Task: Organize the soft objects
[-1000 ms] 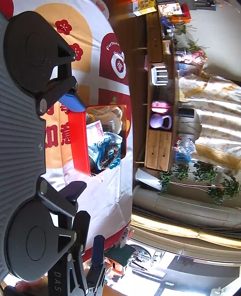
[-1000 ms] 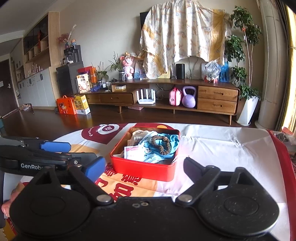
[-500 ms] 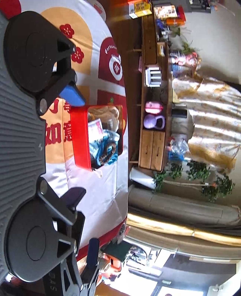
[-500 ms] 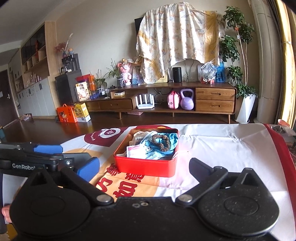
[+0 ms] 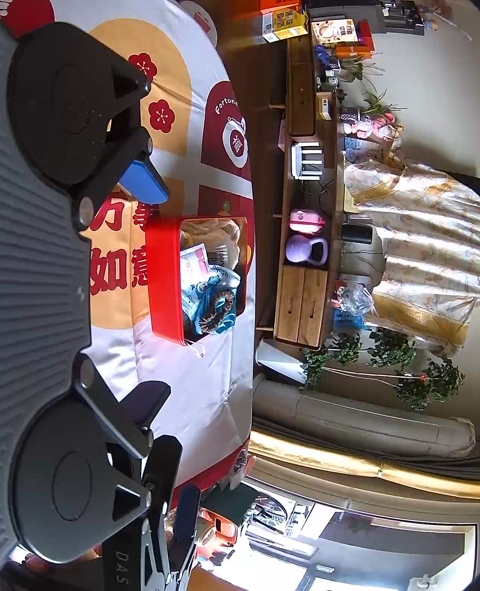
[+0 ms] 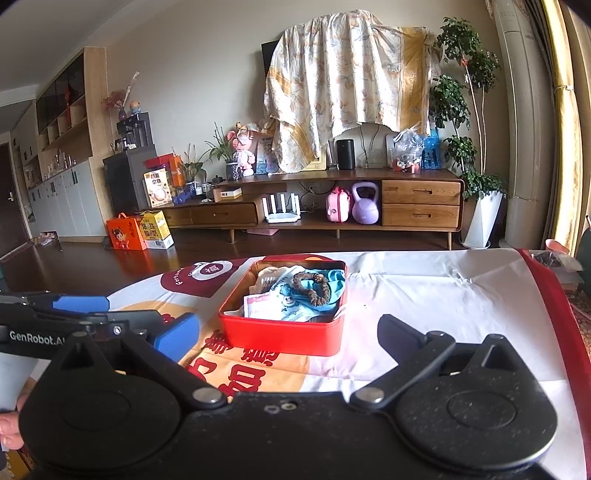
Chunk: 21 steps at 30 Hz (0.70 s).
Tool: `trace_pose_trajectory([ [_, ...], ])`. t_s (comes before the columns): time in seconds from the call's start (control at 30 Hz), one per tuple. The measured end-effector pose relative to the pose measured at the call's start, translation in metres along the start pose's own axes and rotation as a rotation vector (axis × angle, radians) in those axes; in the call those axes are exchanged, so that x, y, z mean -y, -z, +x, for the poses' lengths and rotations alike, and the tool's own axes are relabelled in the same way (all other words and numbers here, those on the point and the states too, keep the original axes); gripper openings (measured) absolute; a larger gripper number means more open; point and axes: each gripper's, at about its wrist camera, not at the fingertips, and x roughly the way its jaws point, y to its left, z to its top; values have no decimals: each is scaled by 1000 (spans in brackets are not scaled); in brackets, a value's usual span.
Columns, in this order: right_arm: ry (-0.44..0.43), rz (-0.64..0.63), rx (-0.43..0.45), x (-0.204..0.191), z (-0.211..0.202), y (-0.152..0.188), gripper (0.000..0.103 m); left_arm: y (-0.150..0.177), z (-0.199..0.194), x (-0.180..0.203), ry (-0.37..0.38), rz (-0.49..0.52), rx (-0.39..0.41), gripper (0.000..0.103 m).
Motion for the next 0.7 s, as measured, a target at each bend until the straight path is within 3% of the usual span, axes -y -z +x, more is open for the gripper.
trace_pose_trajectory([
  [0.7, 10, 6, 2, 2, 0, 2, 103, 2, -6, 3, -2, 10, 9, 103],
])
